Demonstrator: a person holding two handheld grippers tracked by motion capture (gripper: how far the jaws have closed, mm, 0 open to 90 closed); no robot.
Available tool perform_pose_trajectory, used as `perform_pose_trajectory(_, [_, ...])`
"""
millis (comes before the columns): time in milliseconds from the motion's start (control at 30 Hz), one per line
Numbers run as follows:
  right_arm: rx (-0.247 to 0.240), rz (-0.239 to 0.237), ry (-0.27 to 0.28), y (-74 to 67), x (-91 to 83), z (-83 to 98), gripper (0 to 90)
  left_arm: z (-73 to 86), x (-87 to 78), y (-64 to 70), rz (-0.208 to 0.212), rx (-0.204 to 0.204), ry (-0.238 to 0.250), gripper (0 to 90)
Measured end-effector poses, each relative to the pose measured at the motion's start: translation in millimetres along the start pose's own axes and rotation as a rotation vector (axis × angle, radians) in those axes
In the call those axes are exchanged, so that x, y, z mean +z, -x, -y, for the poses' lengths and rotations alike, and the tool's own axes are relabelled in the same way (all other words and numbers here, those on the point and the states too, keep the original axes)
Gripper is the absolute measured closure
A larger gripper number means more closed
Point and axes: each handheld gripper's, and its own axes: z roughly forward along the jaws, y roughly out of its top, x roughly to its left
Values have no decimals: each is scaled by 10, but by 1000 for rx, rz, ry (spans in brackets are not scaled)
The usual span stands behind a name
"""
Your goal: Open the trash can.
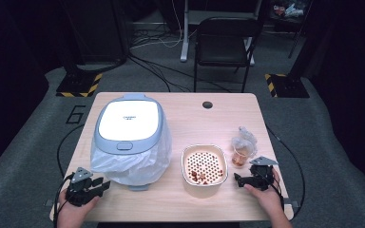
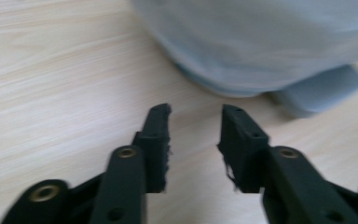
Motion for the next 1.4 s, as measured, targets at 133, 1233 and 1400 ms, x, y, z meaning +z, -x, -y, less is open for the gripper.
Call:
perform_pose_trajectory(133, [-3, 0, 1, 2, 1, 0, 0, -6, -36, 126, 31, 6, 31, 693])
perform_pose_trajectory(1233, [-11, -4, 4, 11, 3, 0, 0, -70, 445, 768, 141, 72, 61, 872])
perform_pose_trajectory(1400, [-7, -3, 4, 7, 2, 0, 0, -59, 472, 737, 148, 30, 49, 891])
